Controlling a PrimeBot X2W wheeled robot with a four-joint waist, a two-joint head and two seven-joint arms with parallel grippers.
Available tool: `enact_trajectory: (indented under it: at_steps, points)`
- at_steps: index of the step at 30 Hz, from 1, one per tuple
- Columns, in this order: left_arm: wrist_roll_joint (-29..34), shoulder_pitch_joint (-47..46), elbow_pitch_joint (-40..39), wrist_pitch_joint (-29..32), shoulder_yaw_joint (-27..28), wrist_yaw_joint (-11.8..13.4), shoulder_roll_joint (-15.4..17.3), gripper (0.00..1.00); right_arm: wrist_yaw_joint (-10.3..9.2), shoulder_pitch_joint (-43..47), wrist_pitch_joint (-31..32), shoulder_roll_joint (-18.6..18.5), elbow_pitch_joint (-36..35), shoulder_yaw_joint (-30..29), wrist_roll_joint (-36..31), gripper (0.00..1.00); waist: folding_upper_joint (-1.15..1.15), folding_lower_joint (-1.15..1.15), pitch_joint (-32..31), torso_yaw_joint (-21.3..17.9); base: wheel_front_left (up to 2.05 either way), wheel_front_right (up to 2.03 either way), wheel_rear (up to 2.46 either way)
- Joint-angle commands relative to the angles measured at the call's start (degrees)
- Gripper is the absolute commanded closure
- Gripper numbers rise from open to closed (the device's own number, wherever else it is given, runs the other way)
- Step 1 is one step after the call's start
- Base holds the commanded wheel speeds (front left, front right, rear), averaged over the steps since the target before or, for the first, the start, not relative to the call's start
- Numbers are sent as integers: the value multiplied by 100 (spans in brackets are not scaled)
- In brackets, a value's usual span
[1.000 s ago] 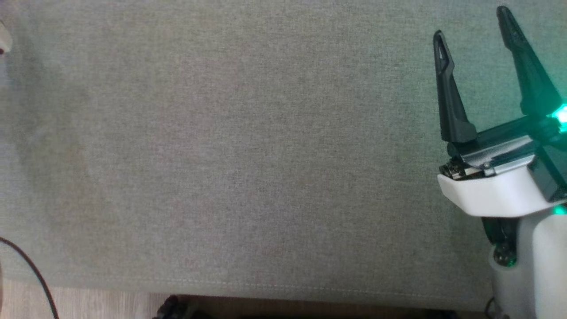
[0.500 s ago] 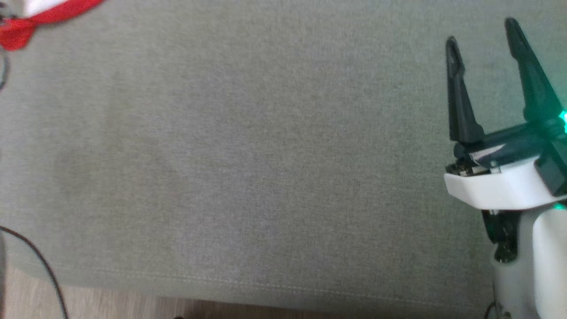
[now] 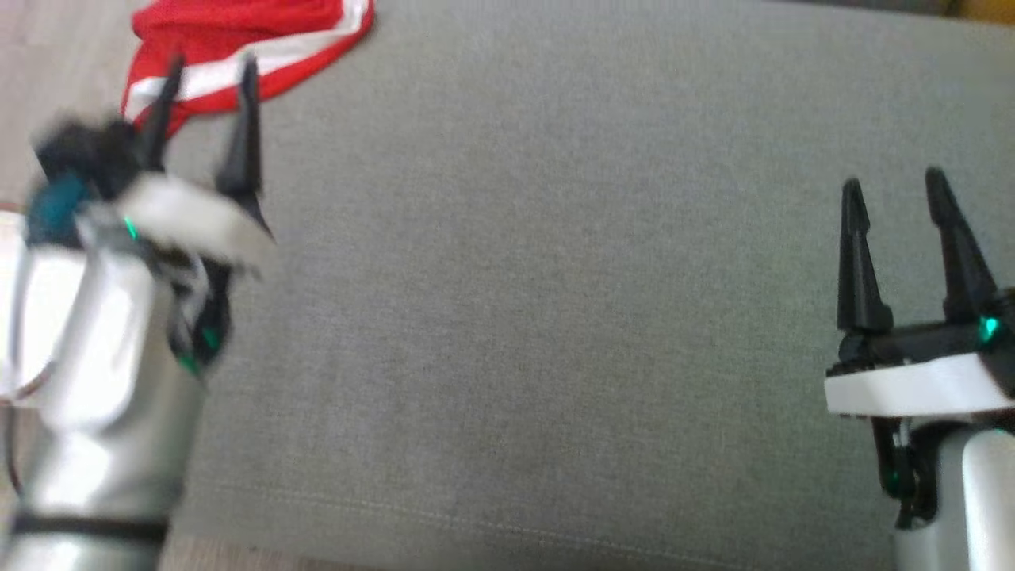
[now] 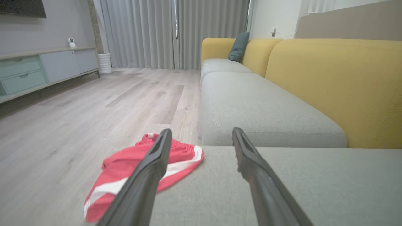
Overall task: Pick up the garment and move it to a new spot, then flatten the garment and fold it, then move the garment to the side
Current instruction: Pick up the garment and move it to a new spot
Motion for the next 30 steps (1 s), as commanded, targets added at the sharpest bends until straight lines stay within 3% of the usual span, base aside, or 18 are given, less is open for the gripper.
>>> enact_trajectory:
  at_steps: [1, 7, 12, 17, 30]
  points:
    - [-35, 127, -386, -64, 272, 117, 163, 0, 37, -26, -94, 6, -99, 98, 80, 0, 0, 1, -145, 53, 0, 0, 0]
    - [-101, 1485, -1453, -68, 463, 420, -157, 0, 37, 135, -364, 6, 399, 203, 317, 0, 0, 1, -274, -36, 0, 0, 0]
    - [-3, 2298, -1972, -69, 429, 521, -455, 0, 37, 201, -557, 7, 732, 292, 447, 0, 0, 1, -337, -86, 0, 0, 0]
    - [93, 2629, -2154, -69, 435, 538, -599, 0, 37, 175, -661, 7, 953, 354, 507, 0, 0, 1, -411, -99, 0, 0, 0]
    - [186, 2695, -2243, -70, 767, 620, -588, 0, 37, 126, -675, 7, 1025, 262, 428, 0, 0, 1, -347, 112, 0, 0, 0]
